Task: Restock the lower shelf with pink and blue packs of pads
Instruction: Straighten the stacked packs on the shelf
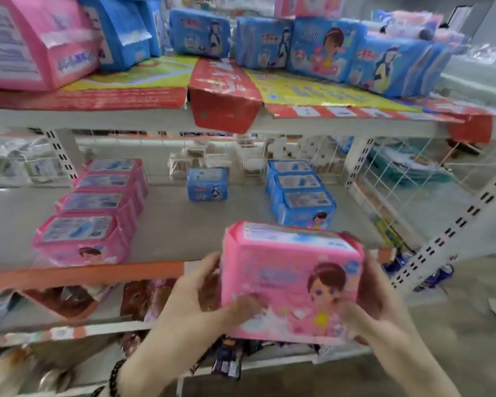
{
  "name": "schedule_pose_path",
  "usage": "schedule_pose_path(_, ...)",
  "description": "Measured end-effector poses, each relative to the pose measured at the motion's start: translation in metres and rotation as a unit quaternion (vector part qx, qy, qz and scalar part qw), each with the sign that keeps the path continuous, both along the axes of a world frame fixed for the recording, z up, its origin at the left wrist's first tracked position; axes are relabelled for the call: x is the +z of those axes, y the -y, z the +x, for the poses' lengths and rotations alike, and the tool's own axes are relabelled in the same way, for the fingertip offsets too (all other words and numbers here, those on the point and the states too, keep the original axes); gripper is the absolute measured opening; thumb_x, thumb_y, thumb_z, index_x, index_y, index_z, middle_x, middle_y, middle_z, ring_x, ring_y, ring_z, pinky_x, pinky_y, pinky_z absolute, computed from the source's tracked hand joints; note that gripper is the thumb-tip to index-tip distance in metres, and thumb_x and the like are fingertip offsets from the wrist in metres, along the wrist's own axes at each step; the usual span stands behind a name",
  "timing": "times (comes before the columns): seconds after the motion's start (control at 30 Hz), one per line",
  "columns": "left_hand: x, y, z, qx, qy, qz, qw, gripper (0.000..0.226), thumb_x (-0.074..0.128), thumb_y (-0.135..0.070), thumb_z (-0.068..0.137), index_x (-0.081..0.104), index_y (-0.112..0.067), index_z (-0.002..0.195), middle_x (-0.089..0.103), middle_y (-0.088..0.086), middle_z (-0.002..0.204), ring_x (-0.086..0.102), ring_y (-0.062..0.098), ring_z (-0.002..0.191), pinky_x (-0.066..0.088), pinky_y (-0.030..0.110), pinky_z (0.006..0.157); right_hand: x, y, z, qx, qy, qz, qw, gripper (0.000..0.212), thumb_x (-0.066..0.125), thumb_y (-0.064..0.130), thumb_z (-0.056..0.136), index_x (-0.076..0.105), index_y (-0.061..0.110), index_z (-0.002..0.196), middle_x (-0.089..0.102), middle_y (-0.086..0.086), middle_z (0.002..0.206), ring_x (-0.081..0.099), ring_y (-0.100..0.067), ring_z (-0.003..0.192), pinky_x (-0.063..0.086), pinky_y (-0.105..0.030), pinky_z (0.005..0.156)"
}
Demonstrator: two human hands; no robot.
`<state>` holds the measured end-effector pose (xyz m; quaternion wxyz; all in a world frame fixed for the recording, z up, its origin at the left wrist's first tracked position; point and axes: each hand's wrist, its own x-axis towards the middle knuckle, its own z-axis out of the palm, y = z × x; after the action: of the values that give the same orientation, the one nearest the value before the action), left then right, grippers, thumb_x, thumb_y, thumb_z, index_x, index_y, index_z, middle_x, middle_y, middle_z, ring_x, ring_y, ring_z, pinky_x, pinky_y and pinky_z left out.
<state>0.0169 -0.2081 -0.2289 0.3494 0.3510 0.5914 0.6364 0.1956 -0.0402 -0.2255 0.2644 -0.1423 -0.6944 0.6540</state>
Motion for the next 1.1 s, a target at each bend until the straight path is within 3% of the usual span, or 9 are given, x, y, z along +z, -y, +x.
schedule_pose_path(0.13, -0.029, 0.014, 0.007, 0.089, 0.133, -0.074, 0.984, 0.066, 0.08, -0.051, 0.056, 0.071, -0.016, 0.112, 0.077, 0.008, 0.106, 0.074, 0.028, 0.097, 0.058, 0.044, 0.084, -0.018, 0.015, -0.013, -0.032, 0.084, -0.05, 0.995, 0.086, 0.078, 0.079, 0.053, 0.054, 0.05, 0.129, 0.071, 0.011, 0.121, 0.067, -0.01, 0.113, 0.051, -0.043, 0.1)
schedule_pose_path(0.23, -0.027, 0.014, 0.011, 0.071, 0.219, -0.083, 0.97, 0.053, 0.078, -0.043, 0.076, 0.066, -0.015, 0.12, 0.077, 0.013, 0.103, 0.074, 0.031, 0.084, 0.061, 0.042, 0.064, -0.019, 0.013, -0.023, -0.026, 0.16, -0.151, 0.975, 0.061, 0.072, 0.068, 0.068, 0.062, 0.042, 0.123, 0.075, 0.003, 0.112, 0.073, -0.018, 0.1, 0.056, -0.052, 0.092)
schedule_pose_path(0.33, -0.03, 0.027, 0.017, 0.106, 0.34, -0.034, 0.934, 0.043, 0.046, -0.015, 0.105, 0.046, 0.008, 0.141, 0.052, 0.033, 0.141, 0.057, 0.04, 0.126, 0.043, 0.044, 0.102, -0.028, -0.005, -0.021, -0.009, 0.227, -0.099, 0.969, 0.037, 0.055, 0.059, 0.091, 0.068, 0.026, 0.104, 0.078, 0.0, 0.086, 0.072, -0.003, 0.062, 0.055, -0.016, 0.056)
schedule_pose_path(0.4, -0.021, 0.013, 0.024, 0.036, 0.287, -0.094, 0.953, 0.046, 0.06, -0.026, 0.091, 0.059, 0.004, 0.125, 0.07, 0.033, 0.109, 0.072, 0.038, 0.096, 0.05, 0.046, 0.082, -0.045, -0.029, -0.03, 0.037, 0.272, -0.081, 0.958, 0.06, 0.056, 0.075, 0.081, 0.069, 0.022, 0.105, 0.076, 0.004, 0.072, 0.071, -0.006, 0.056, 0.053, -0.016, 0.05)
schedule_pose_path(0.47, -0.02, -0.007, 0.024, 0.117, 0.259, -0.155, 0.946, 0.055, 0.066, -0.05, 0.07, 0.064, -0.011, 0.108, 0.075, 0.018, 0.081, 0.072, 0.032, 0.065, 0.054, 0.041, 0.063, -0.042, -0.037, -0.034, 0.071, 0.28, -0.098, 0.952, 0.073, 0.061, 0.084, 0.067, 0.069, 0.028, 0.113, 0.078, 0.004, 0.082, 0.076, -0.017, 0.071, 0.062, -0.036, 0.067)
schedule_pose_path(0.67, -0.028, -0.023, 0.018, 0.184, 0.109, -0.133, 0.968, 0.038, 0.069, -0.057, 0.073, 0.066, -0.05, 0.11, 0.077, -0.014, 0.105, 0.075, 0.017, 0.096, 0.061, 0.047, 0.082, -0.02, -0.052, -0.035, 0.125, 0.234, -0.025, 0.964, 0.064, 0.052, 0.07, 0.075, 0.048, 0.05, 0.136, 0.072, 0.028, 0.106, 0.065, 0.009, 0.102, 0.047, -0.037, 0.105)
schedule_pose_path(0.87, -0.025, -0.019, 0.022, 0.167, 0.015, -0.126, 0.978, 0.034, 0.059, -0.037, 0.09, 0.064, -0.028, 0.122, 0.076, -0.01, 0.111, 0.073, 0.011, 0.103, 0.057, 0.022, 0.086, -0.038, -0.054, -0.047, 0.136, 0.161, 0.037, 0.977, 0.067, 0.059, 0.052, 0.088, 0.04, 0.031, 0.148, 0.071, 0.024, 0.079, 0.071, -0.007, 0.088, 0.052, -0.016, 0.081)
schedule_pose_path(0.97, -0.028, -0.012, 0.019, 0.16, -0.019, -0.124, 0.979, 0.031, 0.058, -0.032, 0.093, 0.064, -0.025, 0.122, 0.076, -0.011, 0.111, 0.072, 0.009, 0.104, 0.055, 0.019, 0.087, -0.047, -0.053, -0.053, 0.138, 0.155, 0.034, 0.978, 0.072, 0.063, 0.052, 0.088, 0.034, 0.032, 0.151, 0.074, 0.012, 0.11, 0.07, -0.019, 0.102, 0.055, -0.024, 0.088)
schedule_pose_path(1.1, -0.031, 0.001, 0.004, 0.156, -0.049, -0.13, 0.978, 0.033, 0.061, -0.036, 0.091, 0.063, -0.025, 0.123, 0.075, -0.015, 0.112, 0.071, 0.006, 0.106, 0.055, 0.022, 0.092, -0.048, -0.038, -0.072, 0.14, 0.139, 0.03, 0.98, 0.081, 0.063, 0.055, 0.086, 0.025, 0.036, 0.155, 0.066, 0.024, 0.125, 0.062, 0.003, 0.114, 0.052, -0.018, 0.089)
